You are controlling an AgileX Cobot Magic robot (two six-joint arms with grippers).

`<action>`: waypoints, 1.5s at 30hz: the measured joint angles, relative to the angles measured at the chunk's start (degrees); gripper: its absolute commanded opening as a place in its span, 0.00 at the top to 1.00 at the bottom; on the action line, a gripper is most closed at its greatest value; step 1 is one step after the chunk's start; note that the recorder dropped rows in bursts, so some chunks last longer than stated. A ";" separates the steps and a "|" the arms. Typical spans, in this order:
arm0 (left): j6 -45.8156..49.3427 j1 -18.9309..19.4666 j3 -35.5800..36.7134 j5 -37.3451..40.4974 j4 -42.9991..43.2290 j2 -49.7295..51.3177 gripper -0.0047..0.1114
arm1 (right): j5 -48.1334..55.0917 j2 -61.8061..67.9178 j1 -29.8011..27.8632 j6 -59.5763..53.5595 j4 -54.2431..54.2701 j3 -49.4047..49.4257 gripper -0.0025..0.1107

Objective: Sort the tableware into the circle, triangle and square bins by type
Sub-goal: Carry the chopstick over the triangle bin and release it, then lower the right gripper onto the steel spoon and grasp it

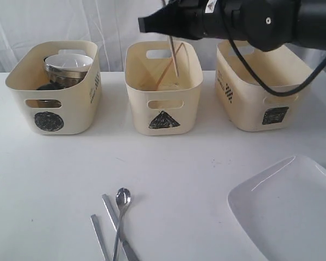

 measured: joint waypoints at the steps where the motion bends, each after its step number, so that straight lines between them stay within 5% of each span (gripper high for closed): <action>1: 0.00 0.00 0.00 0.00 0.00 0.00 0.96 | -2.89 0.67 -0.65 0.46 0.00 0.00 0.98; 10: 0.00 0.00 0.00 0.00 0.00 0.00 0.96 | -24.52 11.28 -2.32 1.30 0.53 0.00 0.95; 19: 0.00 0.00 0.00 0.00 0.00 0.00 0.96 | -31.57 21.57 -2.41 0.24 4.96 0.00 0.62; 27: 0.00 0.00 0.00 0.00 0.00 0.00 0.96 | -14.96 15.60 -2.41 0.12 8.54 0.00 0.62; 35: 0.00 0.00 0.00 0.00 0.00 0.00 0.96 | 35.71 0.39 -1.86 -1.12 13.58 0.00 0.62; 45: 0.00 0.00 0.00 0.00 0.00 0.00 0.96 | 39.95 4.64 13.91 -5.48 23.23 2.39 0.62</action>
